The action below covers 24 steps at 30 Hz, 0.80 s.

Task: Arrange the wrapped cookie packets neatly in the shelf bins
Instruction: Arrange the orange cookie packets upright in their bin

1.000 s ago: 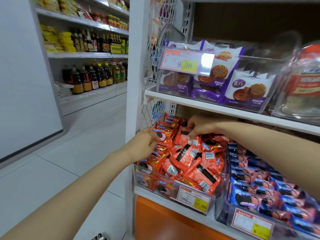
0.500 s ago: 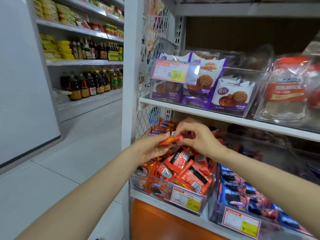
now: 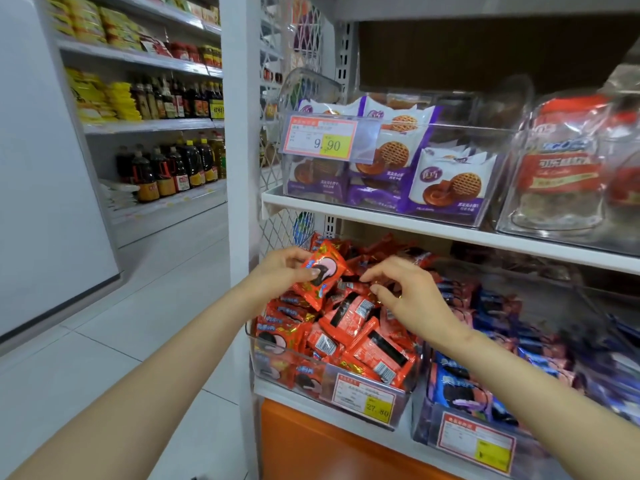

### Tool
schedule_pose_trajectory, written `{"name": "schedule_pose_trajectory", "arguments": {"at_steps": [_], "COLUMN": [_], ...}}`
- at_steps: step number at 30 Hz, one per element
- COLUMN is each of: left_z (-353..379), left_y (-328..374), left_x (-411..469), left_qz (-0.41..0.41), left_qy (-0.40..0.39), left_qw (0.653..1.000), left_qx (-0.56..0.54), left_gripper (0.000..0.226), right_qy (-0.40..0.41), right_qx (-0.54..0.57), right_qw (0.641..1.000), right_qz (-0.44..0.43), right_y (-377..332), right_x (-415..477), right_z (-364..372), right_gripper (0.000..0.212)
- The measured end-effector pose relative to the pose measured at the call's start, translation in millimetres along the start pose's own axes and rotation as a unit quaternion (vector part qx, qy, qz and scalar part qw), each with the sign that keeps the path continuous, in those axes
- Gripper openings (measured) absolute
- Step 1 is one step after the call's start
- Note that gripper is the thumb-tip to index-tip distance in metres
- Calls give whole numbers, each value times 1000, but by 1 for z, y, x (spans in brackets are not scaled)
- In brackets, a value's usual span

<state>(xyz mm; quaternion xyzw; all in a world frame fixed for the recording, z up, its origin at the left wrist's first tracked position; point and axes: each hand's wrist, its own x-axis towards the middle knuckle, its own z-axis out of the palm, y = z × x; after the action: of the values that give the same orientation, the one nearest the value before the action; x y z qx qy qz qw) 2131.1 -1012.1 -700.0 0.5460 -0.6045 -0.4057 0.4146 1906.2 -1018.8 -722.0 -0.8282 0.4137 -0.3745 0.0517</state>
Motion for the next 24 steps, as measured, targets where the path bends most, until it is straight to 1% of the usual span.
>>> {"name": "schedule_pose_trajectory", "arguments": {"at_steps": [2,4,6,7,8,10,11,14,16,18,19,22,24], "left_z": [-7,-11,-12,-12,-12,-12,-12,-12,-11,-9,-8,-5,-1], "left_y": [0,0,5,8,11,12,12,8,6,4,2,-5,-7], "left_x": [8,18,27,30,35,43,47,53,54,54,54,57,60], "left_qz": [18,38,58,61,59,47,55,107,121,116,121,166,192], "left_qy": [22,32,-9,-40,-72,-115,-120,-90,-87,-102,-101,-75,-61], "left_qw": [997,980,934,907,887,860,846,789,761,741,733,716,699], "left_qx": [67,191,353,415,453,494,516,598,631,653,662,674,686], "left_gripper": [24,30,36,39,40,40,40,44,54,62,62,55,53], "right_qy": [-15,-21,-20,-19,-20,-23,-24,-24,-25,-29,-34,-46,-54], "right_qx": [-6,-7,-2,0,1,3,4,6,5,2,0,-14,-25], "right_qw": [1000,1000,1000,1000,1000,1000,1000,1000,1000,1000,999,999,998], "right_qz": [-4,-6,-3,-1,-1,1,1,-2,0,2,3,-2,-5], "right_y": [1,1,2,3,3,4,4,3,3,4,3,2,0], "right_x": [-1,-1,0,-1,-1,-1,-1,-2,-2,-2,-3,-3,-2], "right_z": [0,0,0,0,0,0,0,-2,-5,-5,-5,-5,-5], "right_gripper": [20,19,18,19,19,20,20,19,19,18,18,17,16]}}
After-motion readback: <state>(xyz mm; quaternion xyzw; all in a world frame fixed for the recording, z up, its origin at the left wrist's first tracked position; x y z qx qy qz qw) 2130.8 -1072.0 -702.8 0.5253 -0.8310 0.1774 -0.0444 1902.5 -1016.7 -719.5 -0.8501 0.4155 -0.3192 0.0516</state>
